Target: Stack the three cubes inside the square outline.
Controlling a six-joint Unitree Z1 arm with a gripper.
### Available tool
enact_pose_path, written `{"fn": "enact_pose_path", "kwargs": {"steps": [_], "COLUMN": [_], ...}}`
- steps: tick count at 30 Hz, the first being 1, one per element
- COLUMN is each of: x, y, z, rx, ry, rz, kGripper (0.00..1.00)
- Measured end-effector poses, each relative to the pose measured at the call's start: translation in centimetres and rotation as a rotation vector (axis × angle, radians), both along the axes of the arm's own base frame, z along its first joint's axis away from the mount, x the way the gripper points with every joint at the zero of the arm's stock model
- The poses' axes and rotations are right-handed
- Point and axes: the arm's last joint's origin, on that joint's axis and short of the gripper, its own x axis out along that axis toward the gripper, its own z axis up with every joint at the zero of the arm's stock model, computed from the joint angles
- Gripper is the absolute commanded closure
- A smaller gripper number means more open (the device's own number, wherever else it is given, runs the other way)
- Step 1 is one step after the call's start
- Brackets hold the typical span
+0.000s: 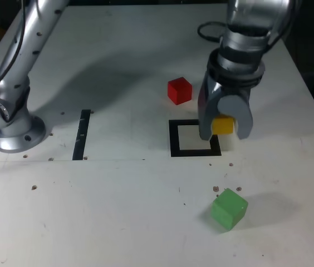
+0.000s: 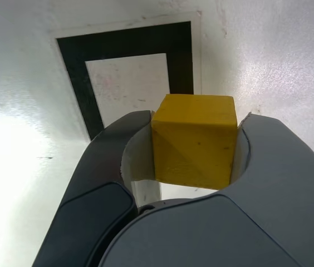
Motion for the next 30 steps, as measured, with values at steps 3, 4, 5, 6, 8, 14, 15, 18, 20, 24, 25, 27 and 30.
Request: {"fn": "enact_pose_path", "kwargs": {"steps": [3,4,5,6,8,14,15,18,20,24,25,27,30], "x": [0.0,0.0,0.0,0.1,0.1,0.3,0.3,0.4,0.4,-0.3,-0.6,-1.3,-2.2], "y": [0.0,-0.1,-0.1,-0.1,-0.2,-0.2,-0.2,-0.2,-0.2,0.0,0.2,0.3,0.6], "z": [0.0,0.0,-0.1,-0.1,-0.4,-0.8,-0.8,-1.1,-1.0,0.0,0.8,2.1,3.7], "rx": [-0.005,-0.01,-0.016,-0.022,-0.034,-0.04,-0.04,-0.035,-0.028,0.003,0.016,0.033,0.071], "ry": [0.001,0.002,0.004,0.006,0.014,0.025,0.026,0.031,0.031,0.036,0.027,0.01,-0.002], "rz": [-0.011,-0.016,-0.021,-0.027,-0.038,-0.04,-0.04,-0.041,-0.042,-0.045,-0.046,-0.047,-0.049], "kGripper": [0.51,0.44,0.37,0.31,0.22,0.17,0.16,0.13,0.08,0.02,0.01,0.01,0.01]}}
